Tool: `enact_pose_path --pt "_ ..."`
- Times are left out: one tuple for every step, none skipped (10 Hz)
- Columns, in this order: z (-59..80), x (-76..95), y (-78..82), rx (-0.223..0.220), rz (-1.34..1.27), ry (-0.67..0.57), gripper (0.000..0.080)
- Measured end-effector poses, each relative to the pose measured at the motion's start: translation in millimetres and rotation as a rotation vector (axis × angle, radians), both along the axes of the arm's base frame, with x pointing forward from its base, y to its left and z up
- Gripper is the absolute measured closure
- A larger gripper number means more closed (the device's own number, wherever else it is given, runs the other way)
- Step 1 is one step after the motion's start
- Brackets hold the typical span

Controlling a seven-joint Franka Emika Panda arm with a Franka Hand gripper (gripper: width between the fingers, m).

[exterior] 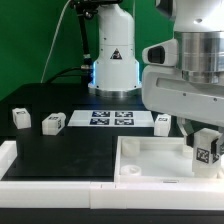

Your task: Assemble one leg

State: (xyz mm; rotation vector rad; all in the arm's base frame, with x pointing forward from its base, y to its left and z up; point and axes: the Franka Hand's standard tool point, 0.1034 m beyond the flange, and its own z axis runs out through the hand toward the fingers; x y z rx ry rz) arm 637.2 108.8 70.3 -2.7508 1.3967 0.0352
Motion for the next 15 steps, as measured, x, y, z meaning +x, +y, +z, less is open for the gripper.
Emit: enact_pose_path --pt "-0.1 1.0 0.7 0.003 -0.113 0.0 0.0508" --pt "0.1 2.1 2.4 0.008 -0.201 -0.005 0.0508" --pt "0.0 1.9 3.7 0.013 -0.296 0.002 0.0422" --pt "0.0 1.7 5.7 0.021 -0.39 0.01 0.0286" --pt "0.0 1.7 5.7 0.021 -0.361 0.008 0.0286" --pt "0.3 1.7 6.5 0.021 -0.318 0.004 0.0179" --pt "3.4 2.0 11.1 0.024 -0.288 0.0 0.0159" --pt "5.0 2.4 13.2 0.023 -0.147 -0.013 0.0159" --pt "5.1 2.8 13.0 0.021 -0.011 -0.025 0.0151" --pt "5.2 3.5 11.0 0.017 0.15 -0.038 0.0151" --pt "5.5 4.6 9.3 0.014 0.274 -0.05 0.0151" --pt "5.3 4.5 10.1 0.013 0.362 -0.057 0.0151" --pt "4.5 4.2 10.1 0.004 0.525 -0.068 0.0151" --pt "3.7 3.8 11.6 -0.005 0.657 -0.079 0.0151" --pt "3.6 2.9 15.4 -0.004 0.726 -0.083 0.0151"
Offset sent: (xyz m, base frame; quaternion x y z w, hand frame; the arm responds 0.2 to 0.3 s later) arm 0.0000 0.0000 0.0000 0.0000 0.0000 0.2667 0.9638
